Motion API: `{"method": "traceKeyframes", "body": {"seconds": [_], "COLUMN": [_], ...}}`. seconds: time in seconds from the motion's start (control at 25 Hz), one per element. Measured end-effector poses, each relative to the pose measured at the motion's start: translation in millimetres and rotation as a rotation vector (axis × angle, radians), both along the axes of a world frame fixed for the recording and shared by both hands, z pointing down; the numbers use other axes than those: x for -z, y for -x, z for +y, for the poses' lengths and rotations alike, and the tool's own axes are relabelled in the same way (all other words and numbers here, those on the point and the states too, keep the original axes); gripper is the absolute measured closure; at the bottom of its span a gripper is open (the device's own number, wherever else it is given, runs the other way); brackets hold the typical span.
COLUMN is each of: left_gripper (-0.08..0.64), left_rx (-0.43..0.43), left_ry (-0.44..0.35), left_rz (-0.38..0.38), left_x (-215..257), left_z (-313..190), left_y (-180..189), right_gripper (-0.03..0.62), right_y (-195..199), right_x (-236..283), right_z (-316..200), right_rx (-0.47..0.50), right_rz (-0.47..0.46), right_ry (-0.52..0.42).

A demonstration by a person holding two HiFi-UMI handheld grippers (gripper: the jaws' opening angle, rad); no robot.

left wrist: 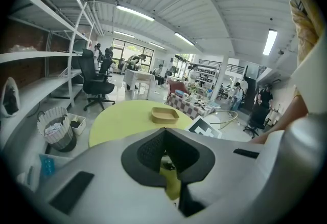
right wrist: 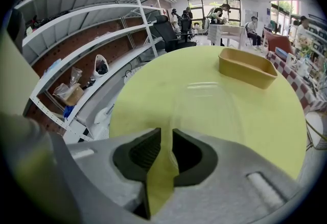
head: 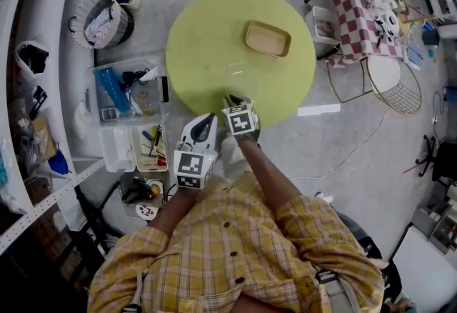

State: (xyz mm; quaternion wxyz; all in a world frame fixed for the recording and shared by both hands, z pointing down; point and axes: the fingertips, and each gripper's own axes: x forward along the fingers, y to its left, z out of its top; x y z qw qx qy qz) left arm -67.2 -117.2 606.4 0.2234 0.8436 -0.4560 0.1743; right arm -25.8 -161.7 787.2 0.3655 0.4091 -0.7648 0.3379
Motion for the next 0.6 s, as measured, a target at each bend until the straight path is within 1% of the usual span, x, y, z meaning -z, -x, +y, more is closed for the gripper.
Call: {"method": "traceKeyframes", "body": {"seconds": [0.16, 0.48, 0.6], "left_gripper": [0.555, 0.555, 0.555], "left_rx": [-0.016, -0.013, -0.015], "left_ry": [0.012, 0.020, 0.019], "left_rz": [-0.002, -0.008, -0.010], "left_x": [0.4, -1.6, -1.8], "left_z": [0.8, -2.5, -2.2], "left_y": [-2.6, -2.6, -4.6], "right_gripper": [0.525, 0.525, 0.525], "right_y": [-0.4, 0.5, -2.1], "right_x": [-3.4, -8.3, -9.5], "right_z": [-1.3, -3.6, -3.8], "right_rx": [-0.005, -0.012, -0.015], "right_rz": [0.004, 0.009, 0.031], "right_ry": [0.007, 0.022, 0.016]}}
